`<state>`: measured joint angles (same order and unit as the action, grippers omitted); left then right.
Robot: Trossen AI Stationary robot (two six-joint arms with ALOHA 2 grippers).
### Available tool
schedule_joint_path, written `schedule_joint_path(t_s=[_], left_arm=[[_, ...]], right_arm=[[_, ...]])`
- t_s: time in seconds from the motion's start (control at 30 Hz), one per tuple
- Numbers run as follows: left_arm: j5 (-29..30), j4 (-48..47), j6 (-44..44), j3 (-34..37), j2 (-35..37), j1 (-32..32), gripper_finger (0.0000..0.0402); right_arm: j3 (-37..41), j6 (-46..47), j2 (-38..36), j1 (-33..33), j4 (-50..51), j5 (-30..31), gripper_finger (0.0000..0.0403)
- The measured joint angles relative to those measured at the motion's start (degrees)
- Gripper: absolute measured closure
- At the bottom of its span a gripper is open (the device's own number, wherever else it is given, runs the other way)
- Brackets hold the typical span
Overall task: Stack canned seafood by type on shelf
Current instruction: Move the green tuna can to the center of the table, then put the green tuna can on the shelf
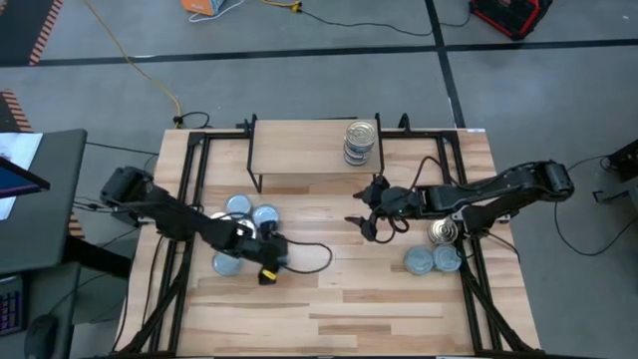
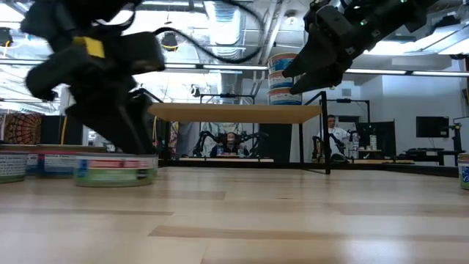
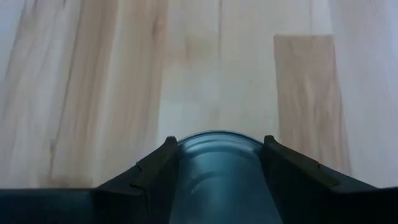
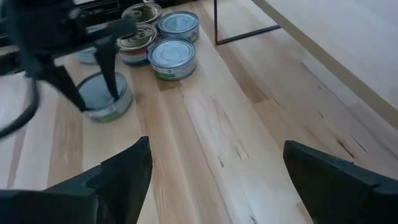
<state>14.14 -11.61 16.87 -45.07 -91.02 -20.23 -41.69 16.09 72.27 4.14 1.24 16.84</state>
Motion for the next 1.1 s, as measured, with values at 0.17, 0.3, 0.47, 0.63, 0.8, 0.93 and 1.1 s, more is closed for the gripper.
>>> schedule_joint_path(t_s=[0.17,0.3,0.47,0.63,0.8,0.93,1.1], left_arm=[[1.16,-4.70,-7.45,-8.69,-4.81,0.75,0.0187],[1.86,-4.93,-13.43,-13.25,-7.20,2.74,0.0187],[2.74,-5.04,-16.23,-16.82,-7.75,4.62,0.0187],[1.77,-6.66,-17.14,-19.78,-7.03,4.76,0.0187],[-1.99,-6.12,-17.44,-20.55,-8.10,5.00,0.0187],[-3.59,-5.69,-18.66,-20.55,-10.30,5.74,0.0187],[-5.44,-3.99,-19.88,-20.56,-13.04,7.07,0.0187]], right_arm=[[0.00,0.28,0.00,0.39,0.06,-0.10,0.0021],[-0.02,0.30,0.00,0.86,0.72,-0.15,0.0021],[-0.02,0.53,0.00,1.32,3.66,-0.15,0.0021],[-0.02,0.54,-1.43,1.46,5.03,-0.13,0.0021],[-0.02,0.54,-3.36,1.49,5.09,-0.13,0.0021],[-0.02,1.00,-4.15,1.84,5.40,-0.09,0.0021],[-0.02,1.03,-4.11,1.92,5.65,-0.09,0.0021]])
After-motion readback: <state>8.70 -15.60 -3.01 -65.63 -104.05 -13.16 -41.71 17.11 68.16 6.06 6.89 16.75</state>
